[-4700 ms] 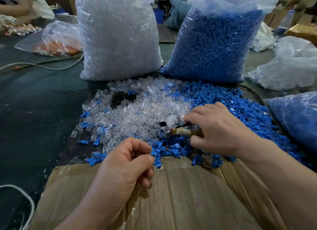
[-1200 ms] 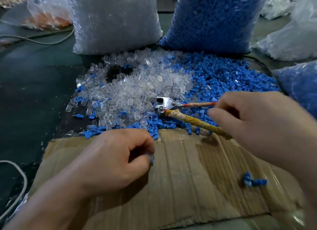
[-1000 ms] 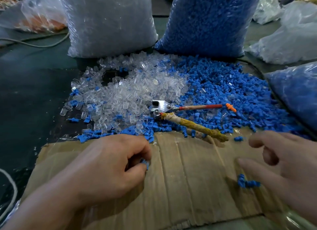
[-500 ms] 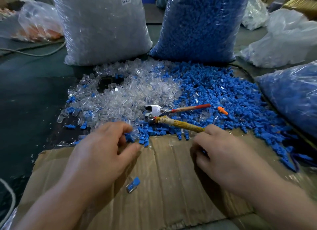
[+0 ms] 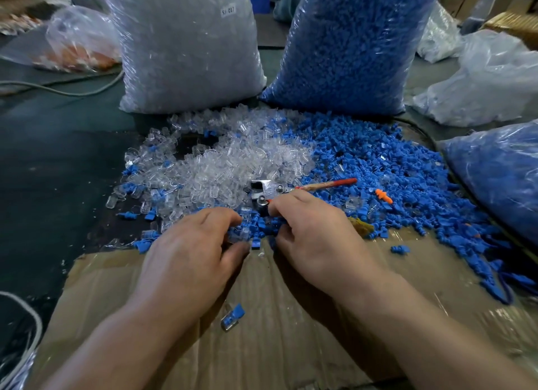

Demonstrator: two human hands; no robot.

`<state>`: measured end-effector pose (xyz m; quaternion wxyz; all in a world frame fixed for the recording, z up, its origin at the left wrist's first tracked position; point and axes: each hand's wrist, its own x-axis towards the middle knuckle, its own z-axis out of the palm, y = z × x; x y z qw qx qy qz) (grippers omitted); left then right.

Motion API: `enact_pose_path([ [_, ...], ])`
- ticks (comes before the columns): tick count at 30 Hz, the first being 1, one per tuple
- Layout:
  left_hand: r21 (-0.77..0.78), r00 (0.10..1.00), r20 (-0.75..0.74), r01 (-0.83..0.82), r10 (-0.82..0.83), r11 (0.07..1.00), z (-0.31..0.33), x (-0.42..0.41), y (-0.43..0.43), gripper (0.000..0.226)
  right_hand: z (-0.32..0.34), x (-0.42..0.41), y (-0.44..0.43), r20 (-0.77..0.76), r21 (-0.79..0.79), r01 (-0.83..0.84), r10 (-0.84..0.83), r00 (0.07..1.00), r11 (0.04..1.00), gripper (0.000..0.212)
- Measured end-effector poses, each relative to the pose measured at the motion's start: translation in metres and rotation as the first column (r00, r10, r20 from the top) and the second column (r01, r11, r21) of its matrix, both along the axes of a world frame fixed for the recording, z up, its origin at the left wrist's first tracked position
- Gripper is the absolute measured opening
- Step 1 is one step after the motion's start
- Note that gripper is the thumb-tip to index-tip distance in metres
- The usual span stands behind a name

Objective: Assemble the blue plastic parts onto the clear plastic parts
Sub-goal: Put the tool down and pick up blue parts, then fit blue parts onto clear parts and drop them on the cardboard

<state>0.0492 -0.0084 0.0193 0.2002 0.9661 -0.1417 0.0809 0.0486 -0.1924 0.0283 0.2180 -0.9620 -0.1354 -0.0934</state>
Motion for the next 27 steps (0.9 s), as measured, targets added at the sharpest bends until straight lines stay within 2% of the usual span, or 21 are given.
enact_pose_path([
  [3, -0.032, 0.999, 0.031, 0.017, -0.016, 0.999, 0.0, -0.001, -0.001, 0.035, -0.002, -0.004, -0.004, -0.022, 0.259, 0.099, -0.097, 0.995, 0.961, 0.022],
  [5, -0.064, 0.999, 0.035, 0.031, -0.029, 0.997, 0.0, -0.002, -0.003, 0.035, -0.001, -0.005, -0.008, -0.16, 0.453, 0.181, -0.12, 0.98, 0.873, 0.023],
  [7, -0.076, 0.998, 0.042, 0.045, -0.042, 0.996, -0.001, -0.003, -0.004, 0.038, 0.004, -0.006, -0.011, -0.348, 0.72, 0.267, 0.0, 0.938, 0.641, 0.024],
  [9, -0.098, 0.997, 0.065, 0.044, -0.038, 0.994, -0.003, -0.003, -0.005, 0.037, 0.008, -0.007, -0.013, -0.416, 0.854, 0.336, 0.135, 0.899, 0.396, 0.024],
  [13, -0.26, 0.994, 0.11, 0.047, -0.018, 0.964, -0.008, -0.001, -0.007, 0.025, 0.013, -0.006, -0.019, -0.436, 0.9, 0.423, 0.246, 0.865, 0.107, 0.021],
  [15, -0.375, 0.994, 0.101, 0.066, -0.03, 0.925, -0.01, -0.001, -0.006, 0.016, 0.016, -0.004, -0.023, -0.435, 0.891, 0.454, 0.283, 0.855, -0.004, 0.022],
  [18, -0.531, 1.0, 0.019, 0.031, -0.024, 0.847, -0.014, -0.003, -0.004, 0.015, 0.018, -0.004, -0.027, -0.429, 0.882, 0.47, 0.335, 0.839, -0.047, 0.021],
  [19, -0.606, 0.999, -0.029, -0.001, -0.021, 0.795, -0.015, -0.003, -0.004, 0.017, 0.017, -0.004, -0.026, -0.423, 0.883, 0.467, 0.354, 0.834, -0.044, 0.019],
  [21, -0.771, 0.988, -0.141, -0.072, -0.06, 0.633, -0.015, -0.002, -0.006, 0.025, 0.016, -0.005, -0.023, -0.407, 0.891, 0.452, 0.392, 0.825, -0.028, 0.018],
  [23, -0.854, 0.976, -0.183, -0.099, -0.117, 0.51, -0.015, -0.001, -0.008, 0.029, 0.013, -0.006, -0.019, -0.398, 0.902, 0.431, 0.398, 0.827, 0.008, 0.027],
  [27, -0.914, 0.972, -0.188, -0.122, -0.138, 0.387, -0.011, -0.001, -0.009, 0.025, 0.01, -0.009, -0.013, -0.361, 0.932, 0.339, 0.387, 0.848, 0.126, 0.026],
])
